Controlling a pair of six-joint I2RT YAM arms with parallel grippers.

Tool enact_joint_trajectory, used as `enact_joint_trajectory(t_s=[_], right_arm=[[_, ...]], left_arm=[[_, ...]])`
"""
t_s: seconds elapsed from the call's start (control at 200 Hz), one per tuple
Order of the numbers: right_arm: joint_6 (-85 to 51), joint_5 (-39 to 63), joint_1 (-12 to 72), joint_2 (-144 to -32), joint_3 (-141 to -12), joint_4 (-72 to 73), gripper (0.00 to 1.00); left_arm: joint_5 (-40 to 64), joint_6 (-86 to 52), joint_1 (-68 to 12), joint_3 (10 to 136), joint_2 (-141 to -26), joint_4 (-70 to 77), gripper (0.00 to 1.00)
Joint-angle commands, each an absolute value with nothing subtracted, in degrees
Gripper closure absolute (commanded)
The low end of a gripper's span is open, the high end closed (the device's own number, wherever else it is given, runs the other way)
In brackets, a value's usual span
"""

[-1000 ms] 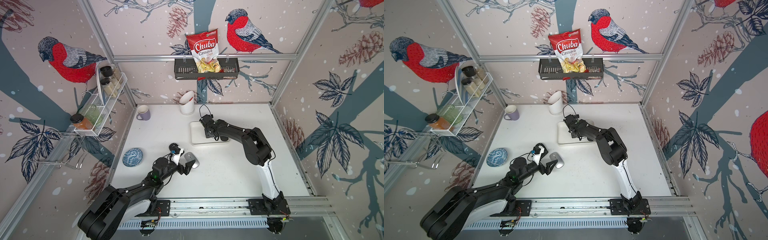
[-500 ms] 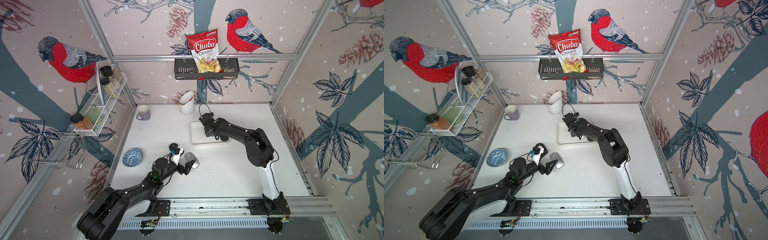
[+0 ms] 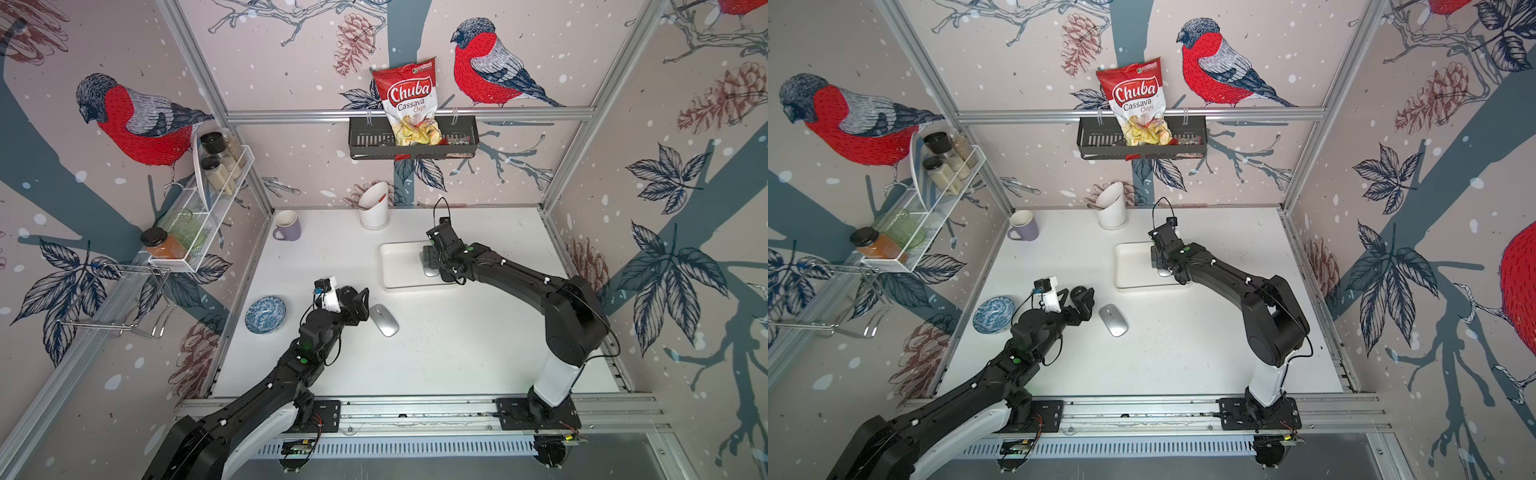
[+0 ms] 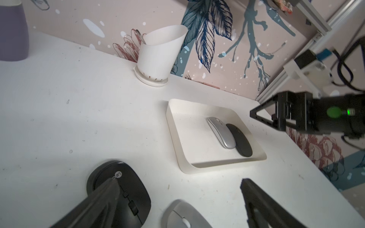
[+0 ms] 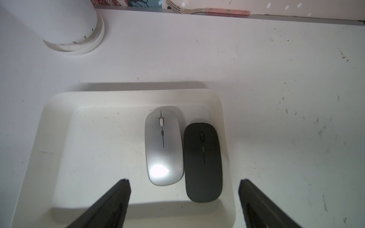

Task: Put the mouse in the storage box
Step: Pick up the mouse from the center of the board.

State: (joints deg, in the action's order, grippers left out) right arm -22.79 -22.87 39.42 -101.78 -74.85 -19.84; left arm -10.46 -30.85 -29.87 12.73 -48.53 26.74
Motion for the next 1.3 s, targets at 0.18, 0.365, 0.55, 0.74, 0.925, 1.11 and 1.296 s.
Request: enact_joint_trajectory(t_s=[0.18, 0.365, 0.55, 0.74, 0.925, 1.11, 1.296], right_arm=[[-25.4, -23.2, 40.1, -101.5, -70.9, -15.5, 0.08], [-25.3, -25.7, 40.0, -100.4, -69.5, -14.4, 0.06], [-24.7, -26.4, 39.9, -99.5, -68.8, -13.6, 0.06], [-24.4, -26.6, 39.9, -99.3, -68.2, -12.4, 0.05], [-24.3, -26.4, 39.9, -100.5, -69.1, -12.0, 0.05], [-23.6, -26.7, 40.0, -100.3, -68.6, -11.2, 0.05], [-23.1, -27.0, 39.9, -99.1, -66.3, -8.6, 0.04]], left_arm=[[-14.5, -52.5, -32.9, 37.1, -65.9, -20.4, 0.01], [-11.2, -59.3, -38.4, 43.3, -70.6, -24.2, 0.03], [-10.2, -62.3, -41.1, 48.3, -77.0, -30.5, 0.04], [-9.7, -63.9, -43.1, 49.1, -81.7, -30.8, 0.05], [-7.7, -62.4, -43.9, 52.0, -88.9, -28.5, 0.06], [-6.5, -61.4, -44.7, 54.6, -93.4, -28.1, 0.07], [-6.5, -60.6, -45.4, 55.6, -95.5, -28.4, 0.13]])
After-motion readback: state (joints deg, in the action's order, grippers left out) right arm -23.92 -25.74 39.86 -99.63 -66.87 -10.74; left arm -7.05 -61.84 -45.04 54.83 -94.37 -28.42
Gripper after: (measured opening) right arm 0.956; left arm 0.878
